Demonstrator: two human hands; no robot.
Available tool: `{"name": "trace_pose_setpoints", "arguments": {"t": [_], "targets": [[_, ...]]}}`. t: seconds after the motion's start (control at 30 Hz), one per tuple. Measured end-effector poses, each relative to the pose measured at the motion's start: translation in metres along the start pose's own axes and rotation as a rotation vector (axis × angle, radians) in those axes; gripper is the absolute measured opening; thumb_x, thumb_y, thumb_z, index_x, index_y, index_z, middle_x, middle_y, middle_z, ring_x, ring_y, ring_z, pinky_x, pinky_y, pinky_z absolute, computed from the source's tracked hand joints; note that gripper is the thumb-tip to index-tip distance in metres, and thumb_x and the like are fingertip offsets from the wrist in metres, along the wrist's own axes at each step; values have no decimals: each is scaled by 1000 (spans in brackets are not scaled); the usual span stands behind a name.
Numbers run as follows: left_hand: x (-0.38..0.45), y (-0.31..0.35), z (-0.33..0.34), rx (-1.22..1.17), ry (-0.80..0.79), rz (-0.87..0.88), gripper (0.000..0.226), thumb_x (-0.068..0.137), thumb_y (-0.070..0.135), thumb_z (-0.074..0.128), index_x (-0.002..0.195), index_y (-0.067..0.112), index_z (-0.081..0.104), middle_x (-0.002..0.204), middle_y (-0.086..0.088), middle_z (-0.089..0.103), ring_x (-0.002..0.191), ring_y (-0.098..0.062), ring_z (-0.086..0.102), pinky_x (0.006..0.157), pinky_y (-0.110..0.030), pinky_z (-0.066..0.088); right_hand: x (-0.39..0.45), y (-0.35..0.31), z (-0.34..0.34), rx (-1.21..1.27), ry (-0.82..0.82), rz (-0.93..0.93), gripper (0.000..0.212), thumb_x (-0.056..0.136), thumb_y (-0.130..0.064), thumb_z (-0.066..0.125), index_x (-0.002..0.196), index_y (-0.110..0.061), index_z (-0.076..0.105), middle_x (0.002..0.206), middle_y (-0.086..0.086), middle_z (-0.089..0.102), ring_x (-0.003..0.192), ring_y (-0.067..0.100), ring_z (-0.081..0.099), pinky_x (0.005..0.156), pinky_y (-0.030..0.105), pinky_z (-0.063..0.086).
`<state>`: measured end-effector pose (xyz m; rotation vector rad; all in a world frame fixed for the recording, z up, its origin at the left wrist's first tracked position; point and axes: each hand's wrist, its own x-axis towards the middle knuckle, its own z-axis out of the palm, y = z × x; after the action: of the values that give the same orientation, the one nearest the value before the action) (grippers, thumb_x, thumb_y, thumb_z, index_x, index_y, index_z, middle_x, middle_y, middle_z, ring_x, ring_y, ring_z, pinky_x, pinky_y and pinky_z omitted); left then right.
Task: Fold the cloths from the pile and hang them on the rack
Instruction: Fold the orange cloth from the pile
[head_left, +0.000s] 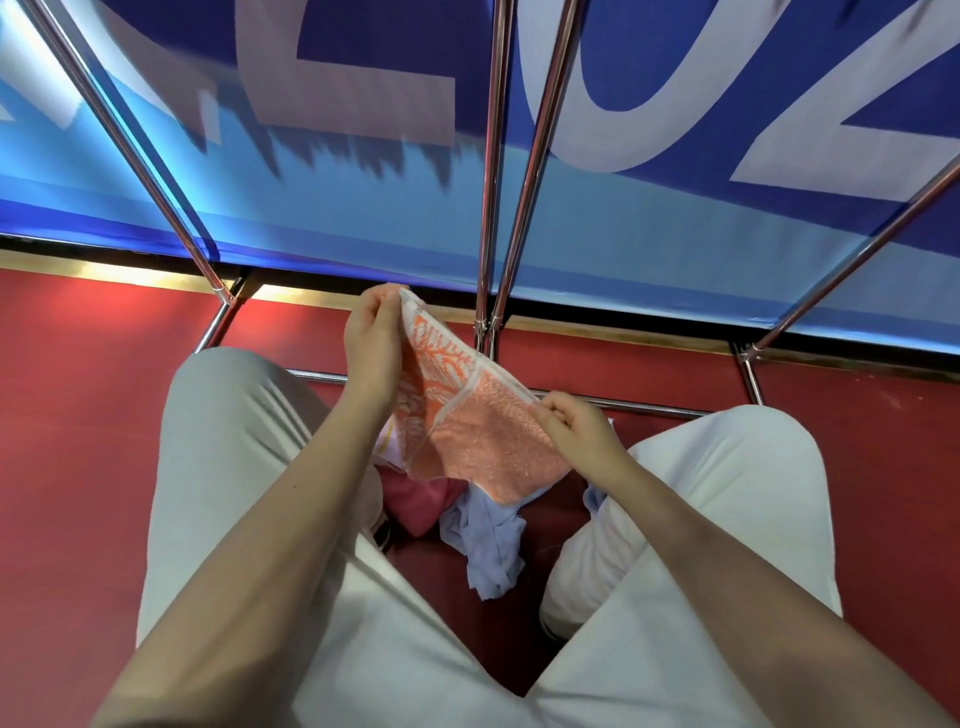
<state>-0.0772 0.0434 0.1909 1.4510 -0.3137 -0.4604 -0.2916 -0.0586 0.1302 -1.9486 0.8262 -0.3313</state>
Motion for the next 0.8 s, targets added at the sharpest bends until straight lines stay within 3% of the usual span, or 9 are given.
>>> {"name": "trace_pose_setpoints", "arguments": {"t": [0.23,0.4,0.53,0.63,0.67,0.8], "targets": [[5,0,-26,15,104,48,18,93,18,44,80,25,52,76,8,50,71,-7,46,73,-30,37,-7,19,-6,-282,-59,47,33,95,-38,55,70,-18,47,57,-6,43,51,5,39,52,22,27],[3,8,-37,285,74,240,17,98,13,38,87,17,50,80,11,50,73,3,47,70,-18,38,-8,11,-16,-302,70,-9,22,92,-36,61,96,-19,48,66,-7,53,58,4,50,54,24,35],[-1,10,-39,419,67,367,14,98,15,36,93,13,49,79,10,51,70,5,48,66,-16,37,-5,8,-23,-267,197,6,36,89,-31,66,120,-16,51,72,-6,52,68,16,55,62,34,43],[-11,9,-37,552,-34,543,18,99,17,35,96,8,51,85,2,54,74,-9,47,66,-27,34,-5,15,-24,-246,214,53,13,87,-25,69,88,-16,60,66,-6,49,65,17,50,62,36,39],[-14,9,-35,589,-76,586,20,99,17,35,97,6,51,87,1,54,76,-11,47,67,-28,33,-5,19,-25,-258,228,70,16,85,-25,70,79,-16,59,67,-4,49,66,19,49,63,36,39],[-18,8,-32,531,-103,596,17,99,17,35,96,9,50,88,0,53,77,-13,48,69,-30,36,-5,27,-30,-453,202,210,21,85,-31,70,73,-20,57,84,-1,48,85,18,45,69,30,34]]}}
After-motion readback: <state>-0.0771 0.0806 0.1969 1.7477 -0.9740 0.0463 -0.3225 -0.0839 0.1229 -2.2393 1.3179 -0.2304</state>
